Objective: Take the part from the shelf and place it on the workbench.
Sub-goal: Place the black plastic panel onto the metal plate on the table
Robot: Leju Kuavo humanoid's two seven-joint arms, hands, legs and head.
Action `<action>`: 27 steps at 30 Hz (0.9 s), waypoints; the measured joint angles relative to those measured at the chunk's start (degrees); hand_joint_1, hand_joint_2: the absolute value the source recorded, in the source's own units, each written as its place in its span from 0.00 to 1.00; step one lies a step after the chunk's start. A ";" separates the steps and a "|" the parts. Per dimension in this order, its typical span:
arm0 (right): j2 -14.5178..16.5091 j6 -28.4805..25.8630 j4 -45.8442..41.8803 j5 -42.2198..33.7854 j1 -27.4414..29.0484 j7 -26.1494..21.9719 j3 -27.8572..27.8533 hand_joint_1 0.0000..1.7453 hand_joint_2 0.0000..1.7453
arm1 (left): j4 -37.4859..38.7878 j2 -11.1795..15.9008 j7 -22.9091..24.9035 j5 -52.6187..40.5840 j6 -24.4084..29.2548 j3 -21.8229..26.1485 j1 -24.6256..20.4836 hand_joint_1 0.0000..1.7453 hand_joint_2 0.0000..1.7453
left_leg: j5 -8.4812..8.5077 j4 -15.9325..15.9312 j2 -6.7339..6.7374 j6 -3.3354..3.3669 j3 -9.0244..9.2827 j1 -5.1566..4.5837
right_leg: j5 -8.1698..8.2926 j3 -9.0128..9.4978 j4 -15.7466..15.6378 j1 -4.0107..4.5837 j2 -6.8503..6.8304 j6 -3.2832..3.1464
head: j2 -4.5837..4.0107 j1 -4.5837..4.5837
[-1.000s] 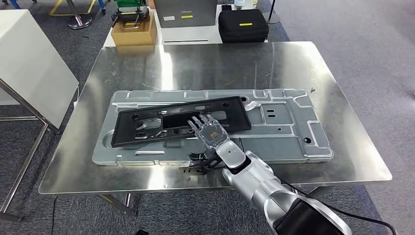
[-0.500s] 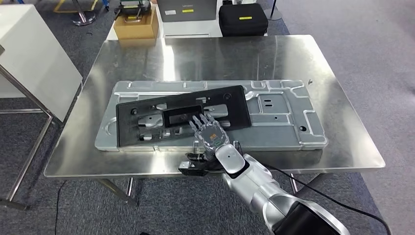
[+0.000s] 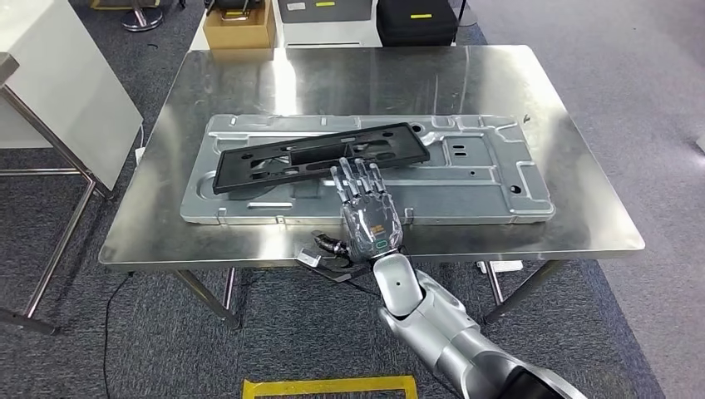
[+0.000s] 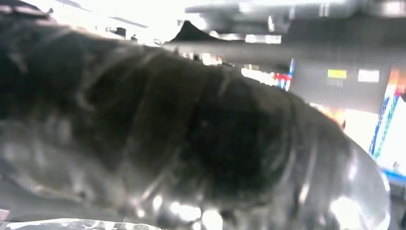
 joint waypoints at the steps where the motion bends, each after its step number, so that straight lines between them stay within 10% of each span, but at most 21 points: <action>1: -0.14 -0.02 -0.59 0.01 0.04 0.08 0.15 0.00 0.00 | 0.00 -0.09 0.00 -0.01 -0.08 0.01 0.00 0.00 0.00 | 0.51 -0.18 0.02 -0.37 -0.11 0.05 | -0.15 0.43 -1.16 0.25 0.00 -0.21 | 0.00 -0.01; 4: -0.52 -0.03 -1.40 0.01 0.36 0.17 0.36 0.00 0.00 | 0.00 -0.22 -0.02 -0.03 -0.30 0.06 0.12 0.00 0.00 | 0.00 0.33 -0.21 -1.31 -0.76 0.25 | 1.66 -0.54 -2.12 0.10 -0.28 -1.33 | 0.00 0.02; 9: -0.85 -0.03 -1.88 0.01 1.31 -0.18 0.36 0.00 0.00 | 0.00 -0.24 -0.08 -0.03 -0.52 0.37 0.36 0.00 0.00 | -10.85 14.39 -0.29 -2.07 -3.57 0.48 | 5.30 -4.67 -2.34 -0.02 -0.59 -2.18 | 0.00 -0.09; 11: -1.05 -0.03 -1.88 -0.04 2.05 -1.15 0.26 0.00 0.00 | 0.00 -0.24 -0.09 -0.01 -0.56 0.58 0.40 0.00 0.00 | -8.49 14.76 -0.27 -2.22 -1.32 0.49 | 6.70 -6.73 -2.04 -0.06 -0.74 -1.91 | 0.00 -0.09; 13: -1.14 -0.04 -1.92 -0.25 2.77 -2.84 -0.34 0.00 0.00 | 0.00 -0.25 -0.10 0.07 -0.55 0.87 0.40 0.00 0.00 | -6.78 8.22 -0.27 -2.18 4.43 0.45 | 7.90 -8.64 -1.42 -0.09 -0.76 -1.46 | 0.00 -0.11; 16: -1.03 -0.07 -1.93 -3.21 4.13 -8.55 -3.85 0.00 0.00 | 0.00 -0.28 -0.39 0.47 -0.33 1.35 0.64 0.00 0.00 | -8.89 -0.45 -0.48 -1.29 10.18 0.02 | 9.37 -9.69 -0.91 -0.01 -0.83 -0.49 | 0.00 -0.01; 19: -0.17 0.30 0.58 -14.43 5.27 -18.55 -10.77 0.00 0.00 | 0.00 -0.32 -1.00 1.17 -0.02 2.23 1.24 0.00 0.00 | -7.50 -0.96 -0.30 0.25 9.14 0.02 | 9.31 -10.04 -0.68 -0.20 -0.70 0.52 | 0.00 0.06; 24: 1.28 11.47 8.72 -41.35 5.69 -32.57 -24.52 0.00 0.00 | 0.00 -0.37 -2.67 2.18 0.49 4.15 2.10 0.00 0.00 | -3.55 -1.00 -0.04 1.62 4.84 -0.10 | -2.29 -13.36 13.66 -0.51 -0.27 1.39 | 0.00 0.15; 27: 1.57 28.45 12.35 -59.62 6.71 -33.34 -34.61 0.00 0.00 | 0.00 -0.35 -3.06 2.38 0.98 5.38 2.82 0.00 0.00 | -1.36 -0.74 -0.05 1.44 1.71 -0.35 | 0.86 -8.98 12.93 -0.50 -0.23 1.03 | 0.00 0.15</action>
